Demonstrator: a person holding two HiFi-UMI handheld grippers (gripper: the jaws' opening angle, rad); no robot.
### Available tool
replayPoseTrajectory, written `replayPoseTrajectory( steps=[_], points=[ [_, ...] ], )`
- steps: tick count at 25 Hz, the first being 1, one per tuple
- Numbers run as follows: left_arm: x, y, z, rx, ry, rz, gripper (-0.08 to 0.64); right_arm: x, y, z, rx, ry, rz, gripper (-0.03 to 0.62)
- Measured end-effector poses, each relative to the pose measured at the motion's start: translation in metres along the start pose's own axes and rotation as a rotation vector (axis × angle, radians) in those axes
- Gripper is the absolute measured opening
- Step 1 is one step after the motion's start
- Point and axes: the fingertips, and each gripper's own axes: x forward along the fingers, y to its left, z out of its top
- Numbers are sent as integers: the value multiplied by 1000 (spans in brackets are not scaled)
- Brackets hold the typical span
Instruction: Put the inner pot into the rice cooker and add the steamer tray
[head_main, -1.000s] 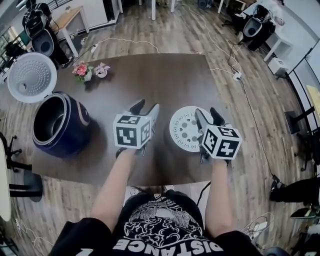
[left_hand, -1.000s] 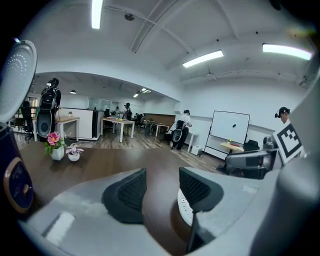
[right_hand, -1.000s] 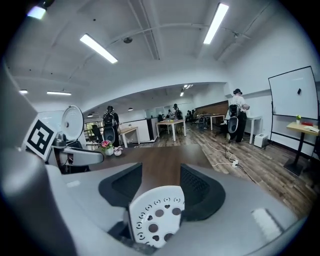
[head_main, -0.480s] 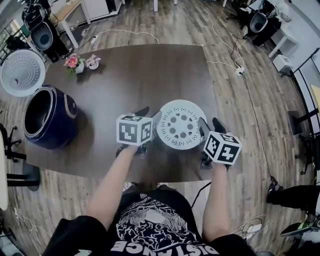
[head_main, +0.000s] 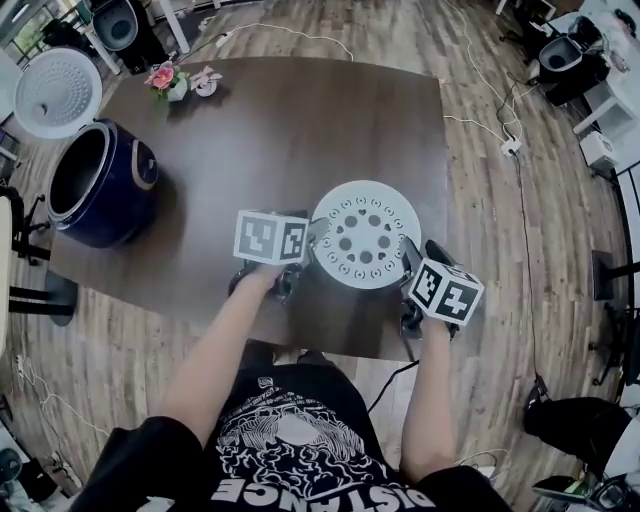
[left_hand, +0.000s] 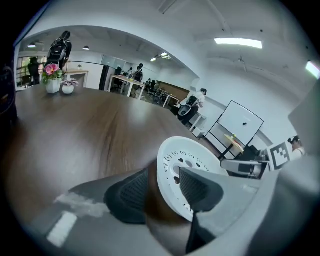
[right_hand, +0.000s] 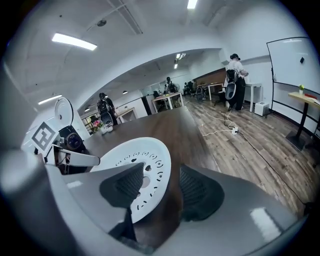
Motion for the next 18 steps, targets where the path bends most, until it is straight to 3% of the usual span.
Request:
replayPoseTrajectory(
  steps=[6, 13, 18],
  points=[
    [9, -4, -9, -53, 21, -27, 153, 10, -4, -13, 15, 46, 4, 189],
    [9, 0, -11, -66, 17, -18, 95, 14, -1, -12, 21, 42, 9, 87],
    [1, 2, -6, -73, -12, -16, 87, 14, 5, -6, 4, 38, 5, 81]
  ],
)
